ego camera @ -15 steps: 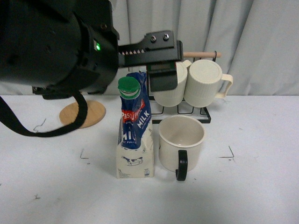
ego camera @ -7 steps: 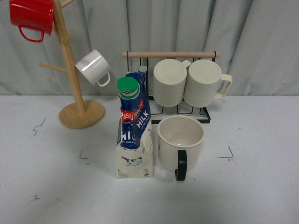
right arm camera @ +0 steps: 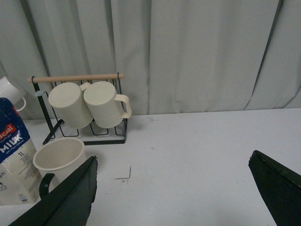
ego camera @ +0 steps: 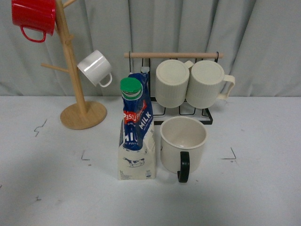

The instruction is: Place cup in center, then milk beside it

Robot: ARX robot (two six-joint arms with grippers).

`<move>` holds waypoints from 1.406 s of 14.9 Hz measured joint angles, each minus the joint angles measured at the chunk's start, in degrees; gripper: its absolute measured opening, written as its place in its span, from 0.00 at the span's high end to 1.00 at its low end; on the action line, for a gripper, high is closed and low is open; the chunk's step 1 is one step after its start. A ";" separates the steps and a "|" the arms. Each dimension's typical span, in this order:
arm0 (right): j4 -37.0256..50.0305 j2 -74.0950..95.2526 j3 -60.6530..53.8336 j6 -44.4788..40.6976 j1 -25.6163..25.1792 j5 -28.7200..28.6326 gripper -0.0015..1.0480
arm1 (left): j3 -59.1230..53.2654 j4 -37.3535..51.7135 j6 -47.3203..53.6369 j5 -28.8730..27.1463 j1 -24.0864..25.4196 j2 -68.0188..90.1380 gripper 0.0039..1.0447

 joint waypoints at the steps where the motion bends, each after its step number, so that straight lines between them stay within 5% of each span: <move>1: -0.02 0.00 0.00 0.00 0.00 0.00 0.06 | -1.81 -0.13 0.00 0.07 0.02 -1.36 0.99; 19: -0.02 0.00 0.00 0.00 0.00 0.00 0.06 | -12.41 -11.02 0.02 0.15 0.02 -23.63 0.99; 21: -0.02 0.00 0.00 0.00 0.00 0.02 0.06 | -12.37 -21.59 0.02 0.11 0.02 -32.46 0.99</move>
